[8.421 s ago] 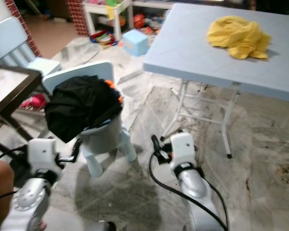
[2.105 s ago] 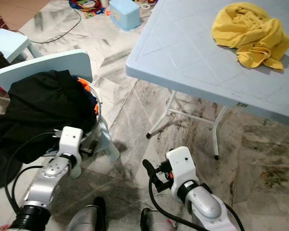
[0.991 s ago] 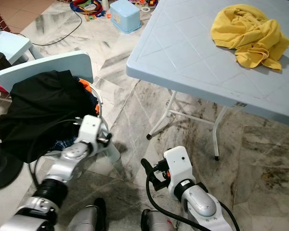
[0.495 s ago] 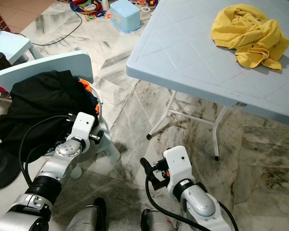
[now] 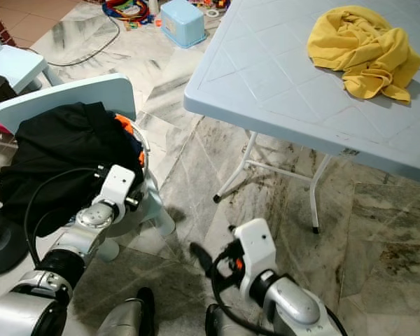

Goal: Hang hanger

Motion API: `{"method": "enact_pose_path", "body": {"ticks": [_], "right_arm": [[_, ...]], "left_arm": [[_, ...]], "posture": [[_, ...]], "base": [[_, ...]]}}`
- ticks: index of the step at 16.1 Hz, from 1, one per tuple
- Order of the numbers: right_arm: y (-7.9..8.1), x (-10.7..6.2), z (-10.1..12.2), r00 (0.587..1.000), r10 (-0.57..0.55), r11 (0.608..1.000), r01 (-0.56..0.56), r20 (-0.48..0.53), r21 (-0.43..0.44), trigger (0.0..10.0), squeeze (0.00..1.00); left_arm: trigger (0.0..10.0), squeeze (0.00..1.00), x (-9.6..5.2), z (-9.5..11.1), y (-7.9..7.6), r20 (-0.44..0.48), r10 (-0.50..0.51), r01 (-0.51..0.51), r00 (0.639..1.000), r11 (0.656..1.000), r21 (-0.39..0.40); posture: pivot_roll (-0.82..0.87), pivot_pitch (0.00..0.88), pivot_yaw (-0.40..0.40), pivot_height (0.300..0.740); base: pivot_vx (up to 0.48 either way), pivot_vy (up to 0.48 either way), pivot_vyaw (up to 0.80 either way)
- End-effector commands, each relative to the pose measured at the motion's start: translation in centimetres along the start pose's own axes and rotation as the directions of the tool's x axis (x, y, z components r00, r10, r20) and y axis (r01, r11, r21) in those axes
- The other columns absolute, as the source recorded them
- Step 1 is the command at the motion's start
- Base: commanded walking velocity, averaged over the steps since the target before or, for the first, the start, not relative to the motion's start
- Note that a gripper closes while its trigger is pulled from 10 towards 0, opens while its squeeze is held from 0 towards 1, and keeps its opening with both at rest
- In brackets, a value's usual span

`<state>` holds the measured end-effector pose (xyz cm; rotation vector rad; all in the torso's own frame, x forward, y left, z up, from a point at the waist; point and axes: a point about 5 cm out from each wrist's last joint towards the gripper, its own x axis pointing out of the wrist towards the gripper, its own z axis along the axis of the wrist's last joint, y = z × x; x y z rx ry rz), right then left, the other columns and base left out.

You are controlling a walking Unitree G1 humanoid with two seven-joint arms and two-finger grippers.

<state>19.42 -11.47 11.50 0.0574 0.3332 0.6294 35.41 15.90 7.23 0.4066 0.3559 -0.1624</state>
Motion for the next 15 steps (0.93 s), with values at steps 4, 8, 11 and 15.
{"method": "enact_pose_path", "body": {"ticks": [4, 8, 11, 15], "right_arm": [[0.31, -0.34, -0.47, 0.999, 0.007, 1.000, -0.007, -0.033, 0.013, 10.0, 0.00], [0.25, -0.24, -0.50, 0.999, 0.005, 1.000, -0.004, -0.039, 0.006, 10.0, 0.00], [0.11, -0.19, -0.56, 0.999, -0.001, 1.000, 0.001, -0.044, 0.001, 10.0, 0.00], [0.00, -0.14, -0.64, 0.999, -0.010, 1.000, 0.010, -0.045, -0.010, 10.0, 0.00]], "left_arm": [[0.8, 0.00, 0.07, -0.51, -0.38, 0.006, -0.001, 0.001, 1.000, 0.999, 0.047], [0.0, 0.00, -0.02, -0.99, -0.32, 0.002, -0.001, 0.001, 1.000, 0.998, 0.064], [0.0, 0.00, -0.02, -1.30, -0.23, -0.007, 0.008, -0.007, 1.000, 0.998, 0.059], [0.0, 0.00, -0.01, -1.32, -0.19, -0.007, 0.020, -0.019, 1.000, 0.999, 0.051]], "posture": [[-0.10, 0.265, -0.042, 0.740], [-0.10, 0.264, -0.046, 0.740], [-0.10, 0.265, -0.047, 0.740], [-0.10, 0.262, -0.045, 0.740]], "base": [[0.000, 0.000, 0.00], [0.000, 0.000, 0.00], [0.000, 0.000, 0.00], [0.000, 0.000, 0.00]]}}
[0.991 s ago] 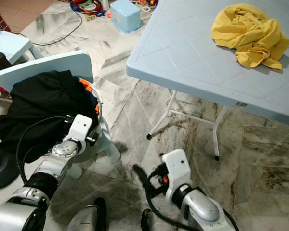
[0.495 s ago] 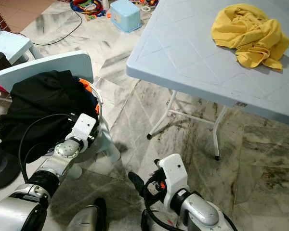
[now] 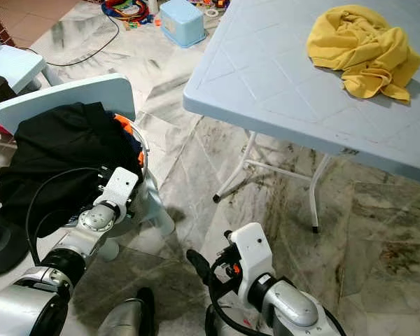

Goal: Hang hanger

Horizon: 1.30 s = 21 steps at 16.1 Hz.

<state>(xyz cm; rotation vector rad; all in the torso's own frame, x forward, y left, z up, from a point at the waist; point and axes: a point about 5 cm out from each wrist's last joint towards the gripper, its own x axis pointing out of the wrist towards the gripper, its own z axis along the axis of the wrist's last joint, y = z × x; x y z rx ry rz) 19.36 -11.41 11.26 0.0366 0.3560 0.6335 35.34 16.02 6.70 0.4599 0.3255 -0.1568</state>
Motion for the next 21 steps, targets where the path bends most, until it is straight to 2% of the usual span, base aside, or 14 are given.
{"method": "enact_pose_path", "body": {"ticks": [1, 7, 10, 12, 14, 15, 16, 18, 20, 21], "right_arm": [[-0.2, -0.2, -0.4, 1.000, -0.019, 1.000, 0.019, -0.016, -0.003, 10.0, 0.00], [-0.6, 0.1, -0.4, 0.999, -0.045, 0.999, 0.045, -0.008, -0.017, 10.0, 0.00], [-0.7, 0.2, -0.3, 0.999, -0.046, 0.999, 0.046, -0.002, -0.023, 10.0, 0.00], [-0.8, 0.4, -0.2, 0.999, -0.049, 0.999, 0.049, 0.004, -0.024, 10.0, 0.00], [-0.8, 0.6, -0.2, 0.999, -0.047, 0.999, 0.047, 0.007, -0.025, 10.0, 0.00], [-0.8, 0.7, -0.2, 0.999, -0.046, 0.999, 0.046, 0.008, -0.026, 10.0, 0.00], [-0.9, 0.7, -0.2, 0.999, -0.045, 0.999, 0.045, 0.010, -0.027, 10.0, 0.00], [-1.0, 0.7, -0.2, 0.999, -0.044, 0.999, 0.044, 0.010, -0.029, 10.0, 0.00], [-0.9, 0.9, -0.3, 0.999, -0.037, 0.999, 0.037, 0.009, -0.031, 10.0, 0.00], [-0.9, 1.1, -0.3, 0.999, -0.031, 0.999, 0.032, 0.009, -0.036, 10.0, 0.00]], "left_arm": [[0.0, 0.00, -0.2, -0.6, 0.0, -0.006, 0.018, -0.018, 1.000, 1.000, 0.000], [0.0, 0.00, -0.5, -0.5, 0.1, 0.064, 0.077, -0.076, 0.995, 0.997, -0.012], [0.0, 0.00, -1.1, -0.1, 0.4, 0.146, 0.124, -0.124, 0.982, 0.992, -0.011], [0.0, 0.00, -1.8, 0.0, 0.2, 0.207, 0.119, -0.118, 0.971, 0.993, -0.018], [0.0, 0.00, -2.8, 0.2, -1.0, 0.275, 0.053, -0.058, 0.960, 0.998, 0.007], [0.0, 0.00, -3.5, 0.3, -1.8, 0.308, 0.018, -0.016, 0.951, 1.000, -0.008], [0.0, 0.00, -4.5, 0.2, -2.5, 0.328, -0.024, 0.021, 0.944, 1.000, 0.012], [0.0, 0.00, -6.8, -0.2, -3.7, 0.351, -0.120, 0.101, 0.929, 0.992, 0.071], [0.0, 0.00, -7.7, -0.9, -4.3, 0.317, -0.179, 0.152, 0.931, 0.983, 0.107], [2.0, 0.00, -7.8, -1.8, -4.9, 0.258, -0.231, 0.206, 0.938, 0.971, 0.120]], "posture": [[-0.10, 0.261, -0.046, 0.740], [-0.09, 0.256, -0.048, 0.740], [-0.09, 0.252, -0.049, 0.740], [-0.08, 0.251, -0.049, 0.740], [-0.07, 0.248, -0.051, 0.740], [-0.07, 0.248, -0.051, 0.740], [-0.06, 0.248, -0.052, 0.740], [-0.05, 0.247, -0.055, 0.740], [-0.05, 0.244, -0.059, 0.740], [-0.05, 0.242, -0.061, 0.740]], "base": [[0.000, 0.000, 0.00], [0.000, 0.000, 0.00], [0.000, 0.000, 0.00], [0.000, 0.000, 0.00], [0.000, 0.000, 0.00], [0.000, 0.000, 0.00], [0.000, 0.000, 0.00], [0.000, 0.000, 0.00], [0.000, 0.000, 0.00], [0.000, 0.000, 0.00]]}}
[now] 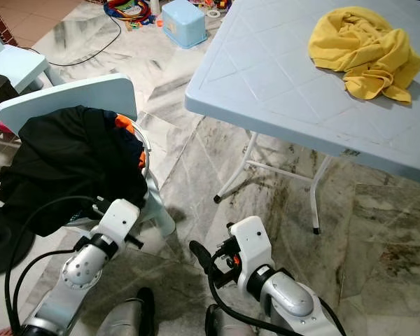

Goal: Hang hanger

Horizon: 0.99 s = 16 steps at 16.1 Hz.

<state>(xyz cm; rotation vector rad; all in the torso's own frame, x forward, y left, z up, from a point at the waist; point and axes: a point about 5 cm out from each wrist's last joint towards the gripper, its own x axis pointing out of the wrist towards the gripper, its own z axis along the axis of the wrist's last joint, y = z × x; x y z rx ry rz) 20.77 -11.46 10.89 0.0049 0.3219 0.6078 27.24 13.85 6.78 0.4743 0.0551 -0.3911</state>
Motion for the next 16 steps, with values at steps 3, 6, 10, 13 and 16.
{"method": "enact_pose_path", "body": {"ticks": [3, 6, 10, 13, 16], "right_arm": [[-0.1, 0.1, -0.3, 1.000, 0.003, 1.000, -0.003, -0.013, -0.007, 10.0, 0.00], [-0.3, 0.0, -0.4, 1.000, -0.001, 1.000, 0.000, -0.017, -0.012, 10.0, 0.00], [-0.1, 0.1, -0.5, 1.000, 0.011, 1.000, -0.011, -0.013, -0.002, 10.0, 0.00], [0.2, 0.1, -0.8, 0.999, 0.023, 1.000, -0.024, -0.024, -0.004, 10.0, 0.00], [0.2, 0.2, -0.9, 0.999, 0.021, 1.000, -0.021, -0.024, -0.001, 10.0, 0.00]], "left_arm": [[10.0, 0.00, -0.4, -1.2, -1.4, -0.112, -0.085, 0.084, 0.990, 0.996, -0.010], [10.0, 1.00, -0.4, -1.4, -0.4, -0.176, -0.049, 0.045, 0.983, 0.999, -0.023], [10.0, 1.00, -0.6, -1.6, -0.1, -0.248, -0.048, 0.034, 0.968, 0.998, -0.057], [10.0, 1.00, -0.5, -1.3, 0.0, -0.262, -0.034, 0.019, 0.964, 0.998, -0.060], [10.0, 1.00, 0.4, -0.9, 0.4, -0.267, 0.012, -0.026, 0.964, 0.998, -0.050]], "posture": [[-0.05, 0.236, -0.063, 0.740], [-0.05, 0.230, -0.061, 0.740], [-0.05, 0.226, -0.062, 0.740], [-0.04, 0.228, -0.062, 0.740], [-0.04, 0.228, -0.060, 0.740]], "base": [[0.000, 0.000, 0.00], [0.000, 0.000, 0.00], [0.000, 0.000, 0.00], [0.000, 0.000, 0.00], [0.000, 0.000, 0.00]]}}
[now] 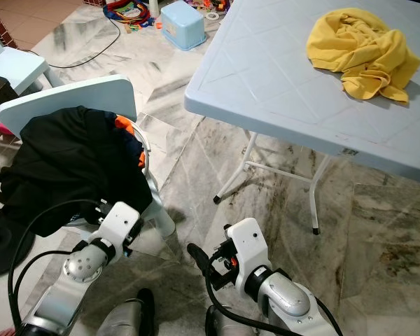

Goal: Hang hanger

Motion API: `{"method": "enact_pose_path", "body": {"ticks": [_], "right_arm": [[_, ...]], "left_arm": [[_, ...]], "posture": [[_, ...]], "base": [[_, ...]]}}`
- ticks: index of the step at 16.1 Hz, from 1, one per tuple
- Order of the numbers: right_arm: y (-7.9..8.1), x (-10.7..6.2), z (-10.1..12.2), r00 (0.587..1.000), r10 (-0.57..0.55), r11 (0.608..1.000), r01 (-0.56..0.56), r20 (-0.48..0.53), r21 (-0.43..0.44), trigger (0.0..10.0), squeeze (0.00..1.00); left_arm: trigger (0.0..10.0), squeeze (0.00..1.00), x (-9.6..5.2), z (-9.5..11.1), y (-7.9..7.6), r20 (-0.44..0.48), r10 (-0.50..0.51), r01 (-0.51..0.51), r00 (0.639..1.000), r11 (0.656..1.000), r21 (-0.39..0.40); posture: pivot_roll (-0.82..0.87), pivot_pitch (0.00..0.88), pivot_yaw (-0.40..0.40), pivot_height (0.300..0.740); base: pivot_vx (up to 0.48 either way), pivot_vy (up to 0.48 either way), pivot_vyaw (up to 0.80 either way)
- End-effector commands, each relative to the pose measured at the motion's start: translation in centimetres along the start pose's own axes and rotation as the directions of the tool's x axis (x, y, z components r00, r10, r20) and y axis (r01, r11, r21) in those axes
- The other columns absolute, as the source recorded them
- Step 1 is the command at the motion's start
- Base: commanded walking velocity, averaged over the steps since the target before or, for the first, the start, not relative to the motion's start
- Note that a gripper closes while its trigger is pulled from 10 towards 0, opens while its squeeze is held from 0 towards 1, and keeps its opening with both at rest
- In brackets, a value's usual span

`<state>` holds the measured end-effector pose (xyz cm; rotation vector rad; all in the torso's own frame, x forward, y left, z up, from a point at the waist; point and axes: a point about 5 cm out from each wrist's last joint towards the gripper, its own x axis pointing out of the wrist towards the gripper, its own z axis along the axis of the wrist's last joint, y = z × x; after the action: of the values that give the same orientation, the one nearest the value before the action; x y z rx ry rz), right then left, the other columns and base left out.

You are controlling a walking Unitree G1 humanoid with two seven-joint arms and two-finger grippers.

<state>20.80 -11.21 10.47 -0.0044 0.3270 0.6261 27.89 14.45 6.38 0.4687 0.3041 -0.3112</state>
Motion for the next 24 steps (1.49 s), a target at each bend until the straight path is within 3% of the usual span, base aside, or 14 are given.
{"method": "enact_pose_path", "body": {"ticks": [1, 3, 5, 8, 12, 13, 15, 16, 17, 18, 23, 24], "right_arm": [[0.0, 0.0, -0.5, 1.000, 0.004, 1.000, -0.004, -0.015, 0.008, 10.0, 0.00], [0.0, 0.1, -0.5, 1.000, 0.005, 1.000, -0.005, -0.012, 0.006, 10.0, 0.00], [0.0, 0.0, -0.5, 1.000, 0.002, 1.000, -0.002, -0.011, 0.005, 10.0, 0.00], [0.0, -0.1, -0.5, 1.000, -0.006, 1.000, 0.006, -0.010, 0.004, 10.0, 0.00], [0.2, 0.1, -0.7, 1.000, -0.004, 1.000, 0.004, -0.010, 0.008, 10.0, 0.00], [0.3, 0.1, -0.7, 1.000, -0.004, 1.000, 0.004, -0.008, 0.011, 10.0, 0.00], [0.4, 0.2, -0.7, 1.000, -0.004, 1.000, 0.004, -0.008, 0.013, 10.0, 0.00], [0.4, 0.2, -0.7, 1.000, -0.004, 1.000, 0.005, -0.006, 0.014, 10.0, 0.00], [0.4, 0.2, -0.7, 1.000, -0.006, 1.000, 0.006, -0.005, 0.014, 10.0, 0.00], [0.4, 0.2, -0.7, 1.000, -0.010, 1.000, 0.010, -0.005, 0.014, 10.0, 0.00], [0.3, 0.1, -0.8, 1.000, -0.021, 1.000, 0.021, -0.006, 0.016, 10.0, 0.00], [0.3, 0.1, -0.8, 1.000, -0.022, 1.000, 0.022, -0.005, 0.017, 10.0, 0.00]], "left_arm": [[10.0, 1.00, 0.5, 0.1, -0.2, -0.017, 0.002, -0.003, 1.000, 1.000, -0.005], [10.0, 1.00, 1.2, 0.7, -0.3, -0.011, 0.008, -0.008, 1.000, 1.000, -0.010], [10.0, 1.00, 2.0, 1.2, -0.5, -0.022, 0.019, -0.021, 1.000, 0.996, -0.083], [10.0, 1.00, 2.4, 0.9, -0.5, -0.066, 0.029, -0.036, 0.997, 0.993, -0.116], [10.0, 1.00, 2.5, 0.0, -0.6, -0.121, 0.011, -0.021, 0.993, 0.996, -0.087], [10.0, 0.00, 2.8, -0.1, -0.4, -0.126, 0.017, -0.026, 0.992, 0.997, -0.074], [10.0, 0.00, 3.2, 0.0, -0.2, -0.125, 0.027, -0.035, 0.992, 0.997, -0.063], [9.2, 0.00, 3.5, 0.1, -0.2, -0.122, 0.025, -0.032, 0.992, 0.998, -0.059], [3.1, 0.00, 3.8, 0.2, -0.1, -0.120, 0.026, -0.033, 0.992, 0.998, -0.056], [0.0, 0.00, 4.0, 0.2, 0.0, -0.121, 0.028, -0.035, 0.992, 0.998, -0.054], [0.0, 0.00, 4.3, 0.3, 0.0, -0.102, 0.025, -0.029, 0.995, 0.999, -0.037], [0.0, 0.00, 4.4, 0.3, -0.1, -0.089, 0.024, -0.025, 0.996, 1.000, -0.006]], "posture": [[-0.04, 0.228, -0.060, 0.740], [-0.05, 0.228, -0.056, 0.740], [-0.05, 0.227, -0.054, 0.740], [-0.06, 0.230, -0.046, 0.740], [-0.06, 0.234, -0.041, 0.740], [-0.05, 0.236, -0.039, 0.740], [-0.05, 0.236, -0.038, 0.740], [-0.06, 0.235, -0.037, 0.740], [-0.06, 0.237, -0.036, 0.740], [-0.07, 0.237, -0.034, 0.740], [-0.07, 0.238, -0.027, 0.740], [-0.07, 0.237, -0.027, 0.740]], "base": [[0.000, 0.000, 0.00], [0.000, 0.000, 0.00], [0.000, 0.000, 0.00], [0.000, 0.000, 0.00], [0.000, 0.000, 0.00], [0.000, 0.000, 0.00], [0.000, 0.000, 0.00], [0.000, 0.000, 0.00], [0.000, 0.000, 0.00], [0.000, 0.000, 0.00], [0.000, 0.000, 0.00], [0.000, 0.000, 0.00]]}}
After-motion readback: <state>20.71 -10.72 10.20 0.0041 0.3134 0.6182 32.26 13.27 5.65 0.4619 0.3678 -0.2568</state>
